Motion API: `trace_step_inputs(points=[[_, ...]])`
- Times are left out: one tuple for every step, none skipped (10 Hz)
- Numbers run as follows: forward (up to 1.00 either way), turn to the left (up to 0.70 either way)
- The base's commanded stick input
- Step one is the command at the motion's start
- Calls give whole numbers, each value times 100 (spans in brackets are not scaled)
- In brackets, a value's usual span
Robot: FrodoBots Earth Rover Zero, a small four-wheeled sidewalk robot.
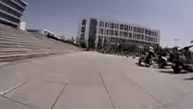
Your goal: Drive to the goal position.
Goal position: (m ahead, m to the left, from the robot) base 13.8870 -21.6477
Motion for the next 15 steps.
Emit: trace_step_inputs(points=[[100,0],[100,0],[100,0],[100,0],[100,0],[100,0],[100,0],[100,0],[100,0],[100,0],[100,0],[100,0],[100,0],[100,0],[100,0]])
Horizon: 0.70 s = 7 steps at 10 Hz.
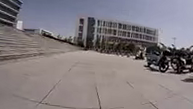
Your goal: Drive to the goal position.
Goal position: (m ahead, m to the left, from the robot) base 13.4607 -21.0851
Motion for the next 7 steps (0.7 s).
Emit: trace_step_inputs(points=[[100,0],[54,0],[0,0],[0,0],[0,0],[0,0],[-51,0]])
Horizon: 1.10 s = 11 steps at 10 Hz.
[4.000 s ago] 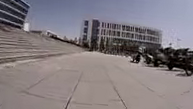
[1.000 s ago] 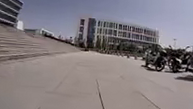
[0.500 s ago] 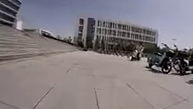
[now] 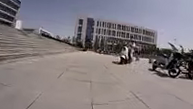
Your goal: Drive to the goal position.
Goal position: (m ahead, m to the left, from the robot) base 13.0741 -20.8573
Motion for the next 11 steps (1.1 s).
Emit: trace_step_inputs(points=[[-100,0],[-100,0],[-100,0],[0,0],[0,0],[0,0],[0,0],[100,0],[100,0],[100,0],[100,0]])
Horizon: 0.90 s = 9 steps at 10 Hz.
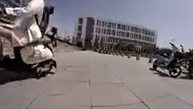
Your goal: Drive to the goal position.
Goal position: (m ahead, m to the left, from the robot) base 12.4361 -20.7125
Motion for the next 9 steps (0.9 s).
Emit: trace_step_inputs(points=[[100,0],[100,0],[100,0],[100,0],[100,0],[100,0],[100,0],[100,0],[100,0]])
